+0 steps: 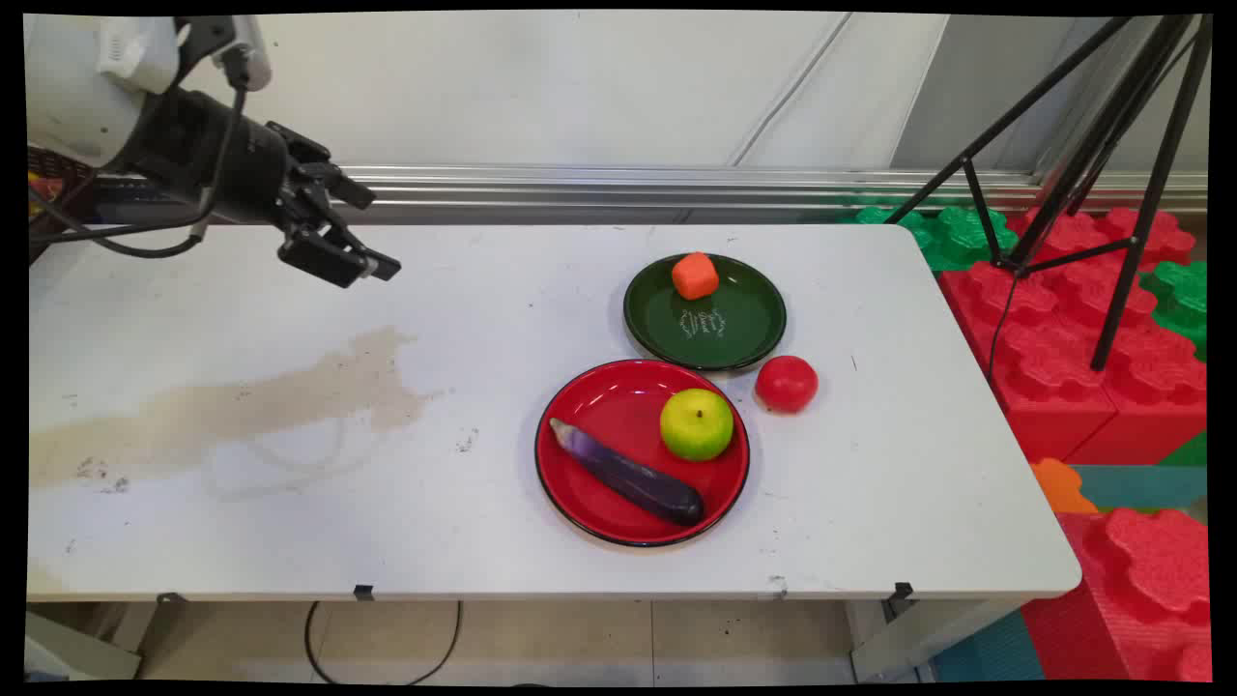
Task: Pick up the mandarin from the green plate
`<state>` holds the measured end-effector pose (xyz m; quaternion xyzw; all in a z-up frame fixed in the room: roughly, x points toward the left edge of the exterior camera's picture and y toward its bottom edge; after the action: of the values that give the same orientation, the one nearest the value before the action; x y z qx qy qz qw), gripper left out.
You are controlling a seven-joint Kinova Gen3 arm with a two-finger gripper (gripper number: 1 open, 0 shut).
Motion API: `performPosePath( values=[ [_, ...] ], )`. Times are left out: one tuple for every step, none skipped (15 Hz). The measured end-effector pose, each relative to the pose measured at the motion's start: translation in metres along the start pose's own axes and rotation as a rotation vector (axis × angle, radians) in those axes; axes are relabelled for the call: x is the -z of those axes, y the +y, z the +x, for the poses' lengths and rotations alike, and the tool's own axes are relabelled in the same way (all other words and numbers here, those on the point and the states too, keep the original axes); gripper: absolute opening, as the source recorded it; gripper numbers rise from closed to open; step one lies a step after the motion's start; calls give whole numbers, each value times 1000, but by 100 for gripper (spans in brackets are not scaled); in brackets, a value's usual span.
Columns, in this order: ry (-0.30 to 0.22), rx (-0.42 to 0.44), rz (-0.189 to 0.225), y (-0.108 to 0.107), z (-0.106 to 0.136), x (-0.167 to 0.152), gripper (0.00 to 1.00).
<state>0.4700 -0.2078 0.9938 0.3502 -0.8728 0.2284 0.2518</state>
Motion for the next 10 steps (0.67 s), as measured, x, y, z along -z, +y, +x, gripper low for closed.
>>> performPosePath(
  values=[
    [-4, -1, -2, 1, 5, -2, 100],
    [-8, -2, -4, 3, 10, -5, 100],
    [-14, -2, -5, 6, 16, -8, 100],
    [-19, -3, -4, 8, 22, -11, 100],
    [-26, -5, 0, 11, 30, -16, 100],
    [-33, -6, 7, 14, 39, -21, 100],
    [-38, -7, 15, 16, 47, -26, 100],
    [-46, -10, 25, 18, 56, -32, 100],
    [-55, -12, 36, 20, 65, -38, 100],
    [-64, -15, 45, 21, 73, -45, 100]
  ],
)
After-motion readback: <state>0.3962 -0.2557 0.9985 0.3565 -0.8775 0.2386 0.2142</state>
